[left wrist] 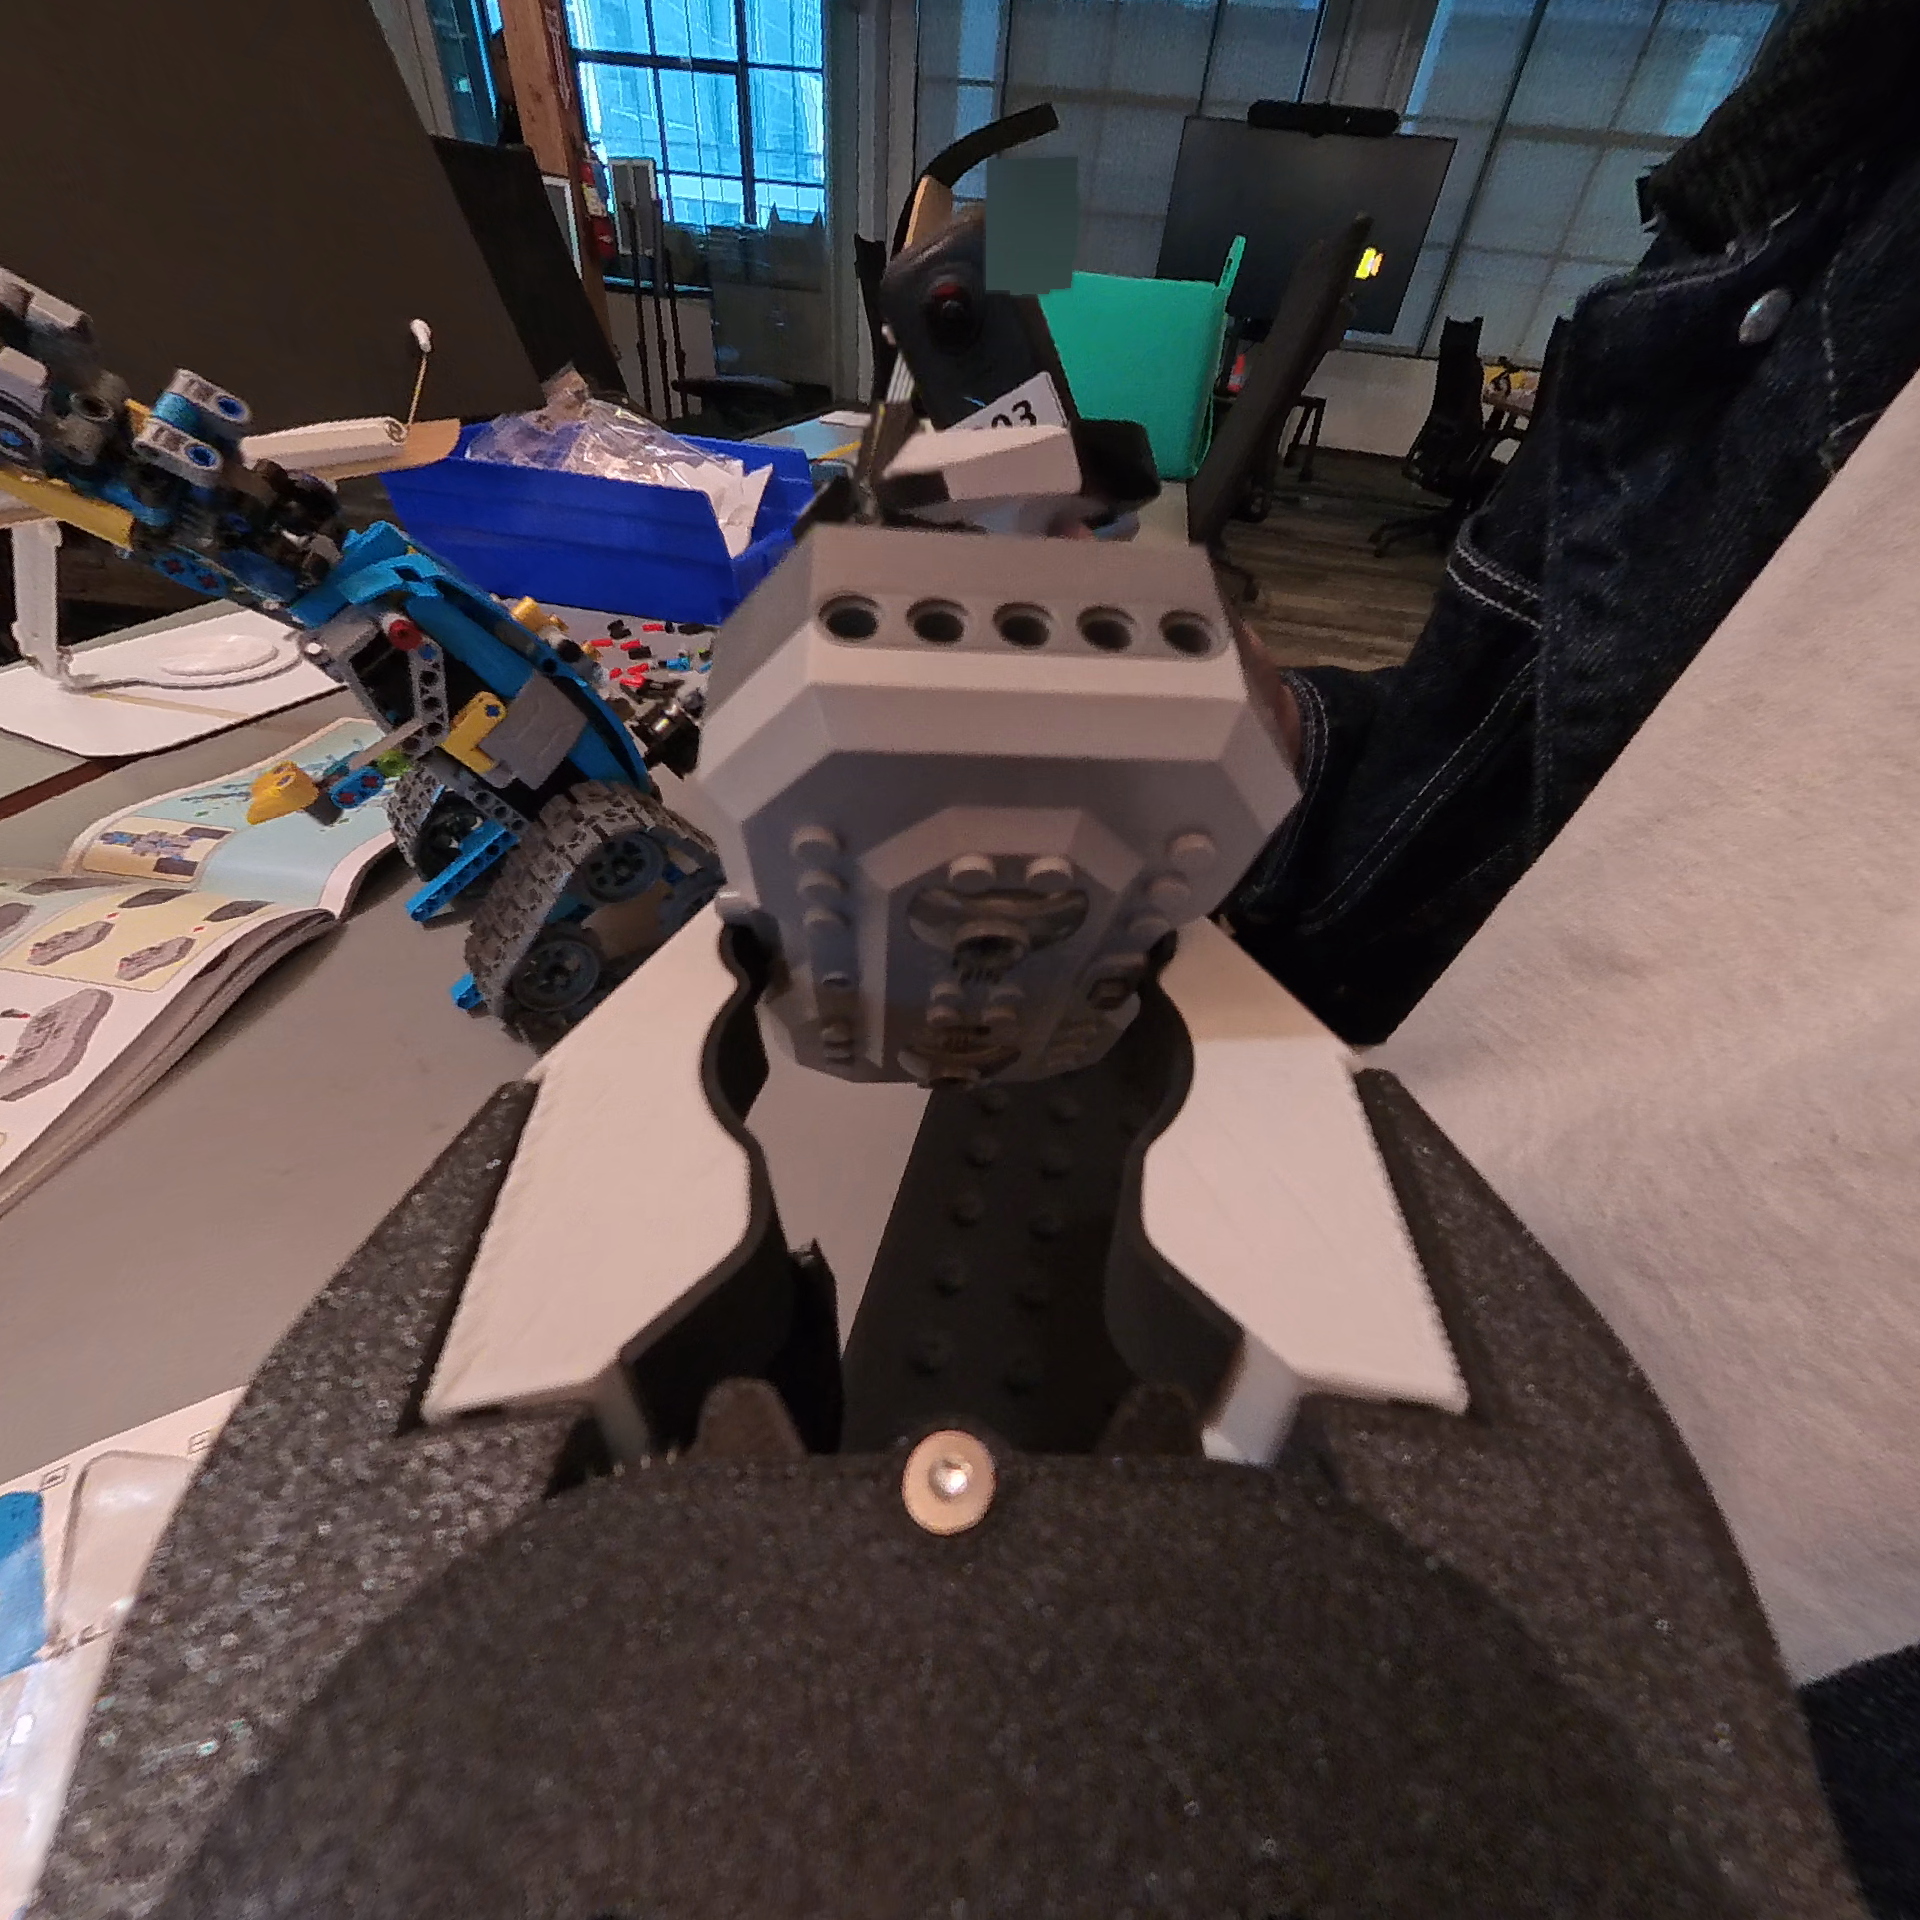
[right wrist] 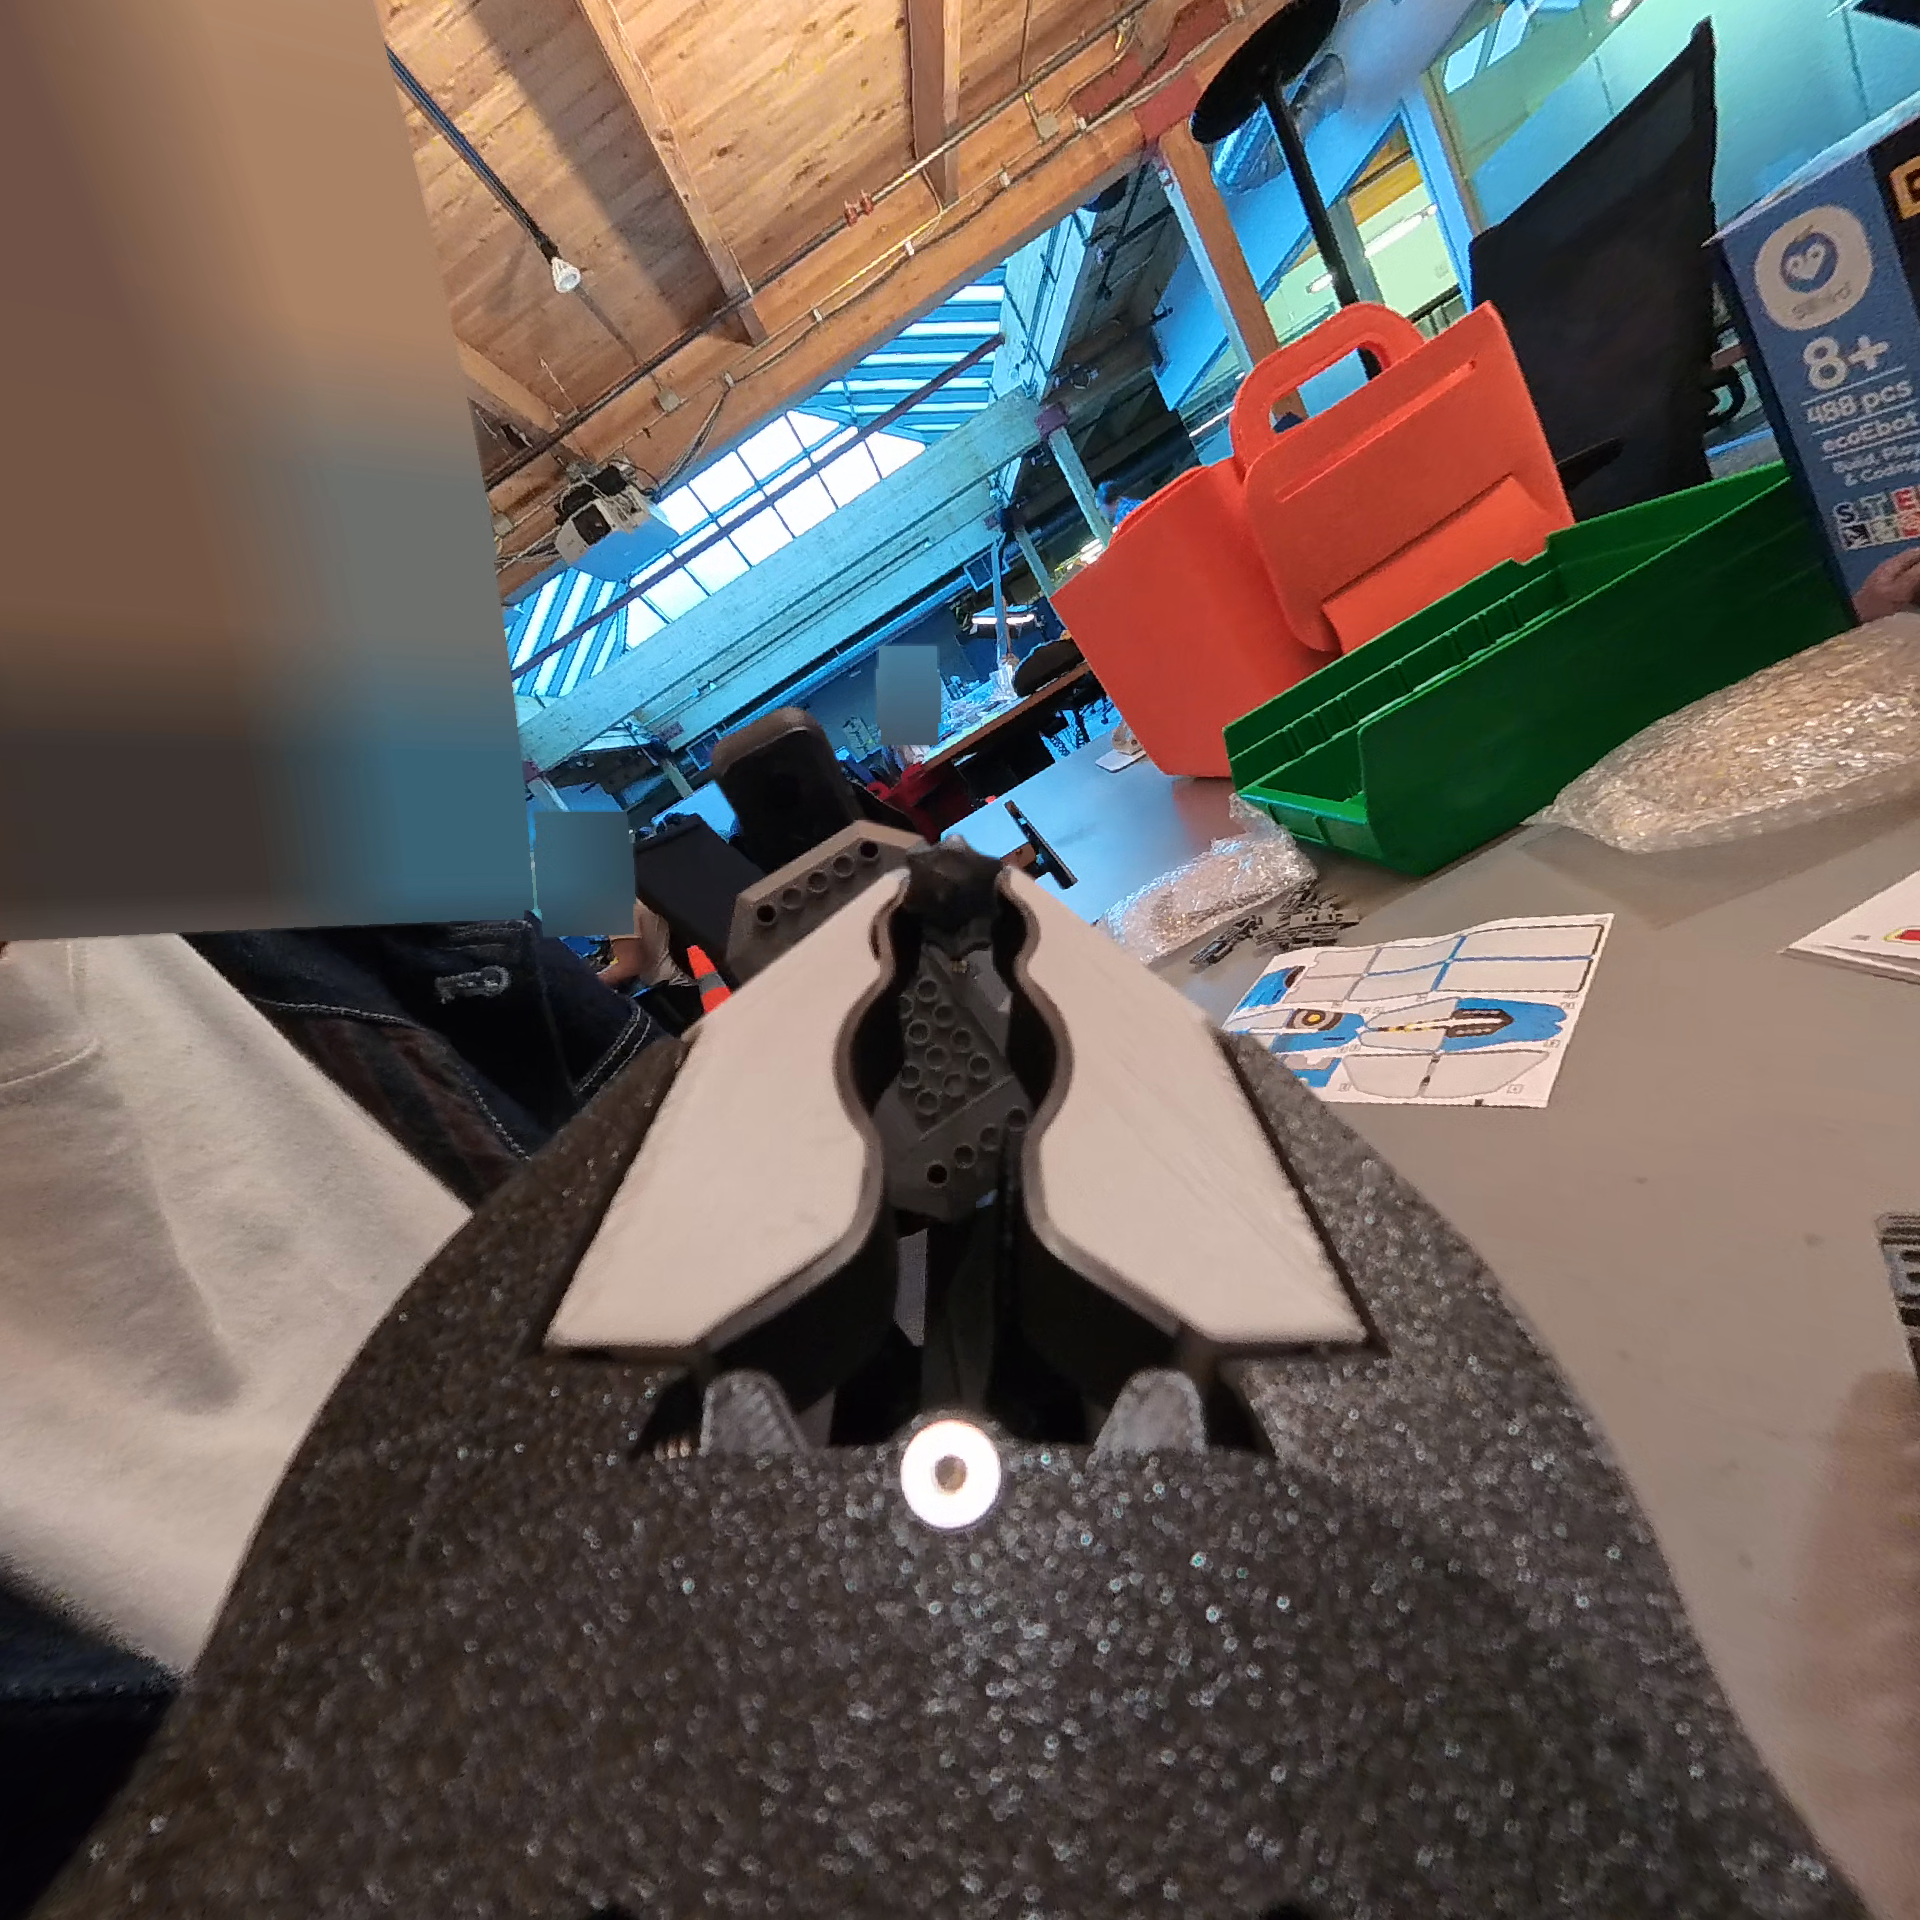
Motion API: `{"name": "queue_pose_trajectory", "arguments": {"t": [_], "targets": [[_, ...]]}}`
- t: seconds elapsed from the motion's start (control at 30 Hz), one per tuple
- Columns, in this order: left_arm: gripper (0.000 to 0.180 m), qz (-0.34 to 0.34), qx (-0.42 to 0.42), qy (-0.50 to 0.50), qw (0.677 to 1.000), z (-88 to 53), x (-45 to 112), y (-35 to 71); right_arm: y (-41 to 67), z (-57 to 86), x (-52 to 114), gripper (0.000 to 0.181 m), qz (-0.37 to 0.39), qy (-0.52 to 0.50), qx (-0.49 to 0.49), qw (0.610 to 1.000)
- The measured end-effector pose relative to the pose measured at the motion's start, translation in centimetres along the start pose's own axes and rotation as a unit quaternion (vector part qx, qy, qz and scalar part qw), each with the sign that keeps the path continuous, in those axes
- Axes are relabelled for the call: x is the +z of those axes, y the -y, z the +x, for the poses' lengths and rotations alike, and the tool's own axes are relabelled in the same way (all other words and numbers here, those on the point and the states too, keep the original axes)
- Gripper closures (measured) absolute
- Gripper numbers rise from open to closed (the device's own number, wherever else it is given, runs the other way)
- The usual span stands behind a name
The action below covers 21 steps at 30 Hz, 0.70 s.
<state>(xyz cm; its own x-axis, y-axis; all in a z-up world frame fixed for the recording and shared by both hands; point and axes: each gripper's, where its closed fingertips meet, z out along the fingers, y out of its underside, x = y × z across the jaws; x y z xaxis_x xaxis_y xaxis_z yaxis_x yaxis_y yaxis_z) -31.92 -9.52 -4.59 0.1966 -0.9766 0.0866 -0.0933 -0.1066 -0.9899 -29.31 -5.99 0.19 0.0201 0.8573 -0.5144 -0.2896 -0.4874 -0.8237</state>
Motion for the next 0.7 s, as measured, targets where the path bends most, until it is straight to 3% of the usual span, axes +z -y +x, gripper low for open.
{"name": "queue_pose_trajectory", "arguments": {"t": [0.4, 0.57, 0.7], "targets": [[0.111, -0.001, -0.009, -0.013, 1.0, 0.4, -0.3, 0.0, -0.6, -0.1, 0.0, 0.169, -0.007, 0.015, 0.007, 1.0], [0.111, -0.035, -0.01, -0.03, 0.999, 0.8, -0.5, -1.1, -1.7, 0.5, -0.2, 0.169, -0.051, 0.04, 0.014, 0.998], [0.111, -0.044, -0.055, -0.069, 0.995, 1.7, -0.8, -1.2, -2.2, -0.1, -0.3, 0.17, -0.078, 0.051, -0.038, 0.995]]}}
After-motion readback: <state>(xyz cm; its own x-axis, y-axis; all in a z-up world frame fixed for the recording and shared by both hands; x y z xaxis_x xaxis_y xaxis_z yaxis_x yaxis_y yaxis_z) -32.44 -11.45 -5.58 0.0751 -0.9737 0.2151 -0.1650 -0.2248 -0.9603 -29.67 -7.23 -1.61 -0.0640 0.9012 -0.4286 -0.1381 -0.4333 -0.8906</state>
